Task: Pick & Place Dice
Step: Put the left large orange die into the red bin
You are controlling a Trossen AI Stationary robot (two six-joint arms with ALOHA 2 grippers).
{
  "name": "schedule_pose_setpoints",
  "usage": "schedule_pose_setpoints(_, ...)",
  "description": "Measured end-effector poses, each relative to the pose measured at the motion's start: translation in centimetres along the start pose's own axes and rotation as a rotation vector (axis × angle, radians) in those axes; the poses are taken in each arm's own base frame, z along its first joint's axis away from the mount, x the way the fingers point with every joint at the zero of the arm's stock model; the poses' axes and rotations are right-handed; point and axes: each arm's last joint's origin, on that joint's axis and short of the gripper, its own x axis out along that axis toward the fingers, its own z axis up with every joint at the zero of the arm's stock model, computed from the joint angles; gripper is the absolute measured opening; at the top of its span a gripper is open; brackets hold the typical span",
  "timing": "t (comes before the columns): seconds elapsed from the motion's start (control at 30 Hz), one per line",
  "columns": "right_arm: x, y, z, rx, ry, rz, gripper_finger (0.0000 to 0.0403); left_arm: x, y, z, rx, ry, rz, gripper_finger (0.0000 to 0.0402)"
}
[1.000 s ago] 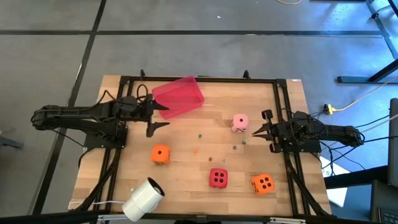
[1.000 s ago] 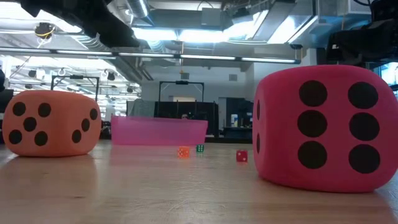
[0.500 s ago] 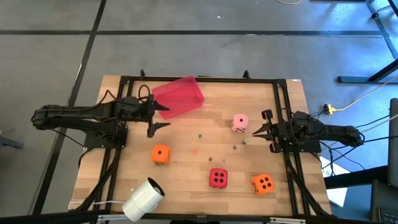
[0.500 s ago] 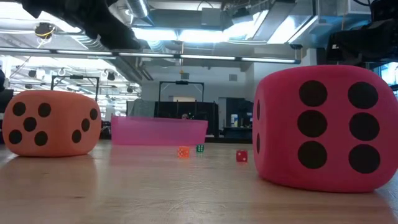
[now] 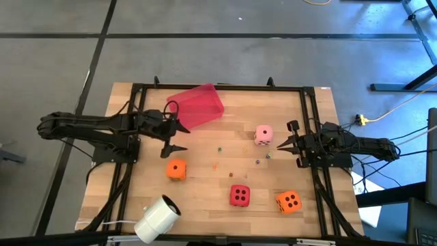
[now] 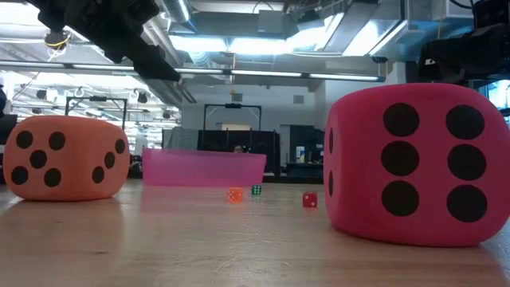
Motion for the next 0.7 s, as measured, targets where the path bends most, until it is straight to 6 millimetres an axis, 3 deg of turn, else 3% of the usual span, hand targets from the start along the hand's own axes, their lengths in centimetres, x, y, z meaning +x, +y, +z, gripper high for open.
schedule_pose_setpoints(0.4, 0.0, 0.0, 0.0, 0.001, 0.001, 0.0, 0.0029, 0.7, -3.4, 0.2, 0.03, 0.005, -0.083, 0.035)
schedule_pose_setpoints(0.57, 0.0, 0.0, 0.0, 0.004, 0.003, 0.001, 0.0029, 1.5, -5.7, -0.5, 0.009, 0.067, -0.045, 0.035)
schedule_pose_setpoints(0.7, 0.0, 0.0, -0.1, 0.005, 0.006, 0.001, 0.0029, 2.2, -7.8, -1.2, 0.041, 0.122, -0.111, 0.035)
